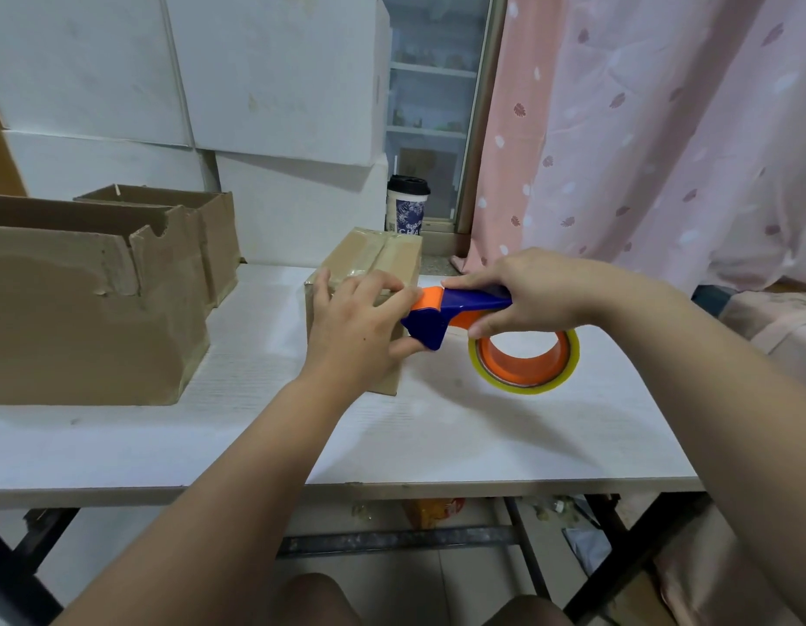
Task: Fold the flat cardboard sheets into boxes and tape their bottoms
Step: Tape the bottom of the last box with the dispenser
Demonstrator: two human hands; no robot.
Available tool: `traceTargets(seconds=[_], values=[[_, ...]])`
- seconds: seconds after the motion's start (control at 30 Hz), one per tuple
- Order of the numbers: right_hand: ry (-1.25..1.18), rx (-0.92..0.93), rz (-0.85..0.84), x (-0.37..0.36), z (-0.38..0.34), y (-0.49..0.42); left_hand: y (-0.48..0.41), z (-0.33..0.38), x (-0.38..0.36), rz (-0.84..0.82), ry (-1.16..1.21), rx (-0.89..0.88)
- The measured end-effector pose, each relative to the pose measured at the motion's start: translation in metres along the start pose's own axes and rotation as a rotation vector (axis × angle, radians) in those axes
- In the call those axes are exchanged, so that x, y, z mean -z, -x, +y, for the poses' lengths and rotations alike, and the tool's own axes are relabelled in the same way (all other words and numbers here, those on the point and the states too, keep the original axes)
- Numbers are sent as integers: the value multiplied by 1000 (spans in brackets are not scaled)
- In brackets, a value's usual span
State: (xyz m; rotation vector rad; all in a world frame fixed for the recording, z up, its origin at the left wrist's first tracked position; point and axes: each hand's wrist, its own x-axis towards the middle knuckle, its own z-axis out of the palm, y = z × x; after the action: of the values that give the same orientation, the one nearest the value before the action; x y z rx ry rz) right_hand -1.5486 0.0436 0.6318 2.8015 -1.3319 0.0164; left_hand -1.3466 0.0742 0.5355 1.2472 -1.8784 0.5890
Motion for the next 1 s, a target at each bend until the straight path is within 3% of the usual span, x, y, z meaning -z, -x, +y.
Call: traceTargets(seconds=[0.23, 0.4, 0.53, 0.7, 0.87, 1.0], values=[[-19, 3, -23, 4, 0, -4, 0, -4, 2, -30, 23, -32], [-7, -13, -83, 13, 0, -12, 1, -5, -1, -157, -43, 2], [30, -30, -136, 21, -2, -19, -3, 5, -6, -65, 30, 123], [-15, -73, -231, 30, -5, -24, -6, 1, -10, -10, 86, 129], [-229, -164, -405, 10, 3, -25, 1, -4, -9, -116, 22, -13], [-609, -199, -513, -18, 18, -19, -3, -15, 4, -355, 6, -56]])
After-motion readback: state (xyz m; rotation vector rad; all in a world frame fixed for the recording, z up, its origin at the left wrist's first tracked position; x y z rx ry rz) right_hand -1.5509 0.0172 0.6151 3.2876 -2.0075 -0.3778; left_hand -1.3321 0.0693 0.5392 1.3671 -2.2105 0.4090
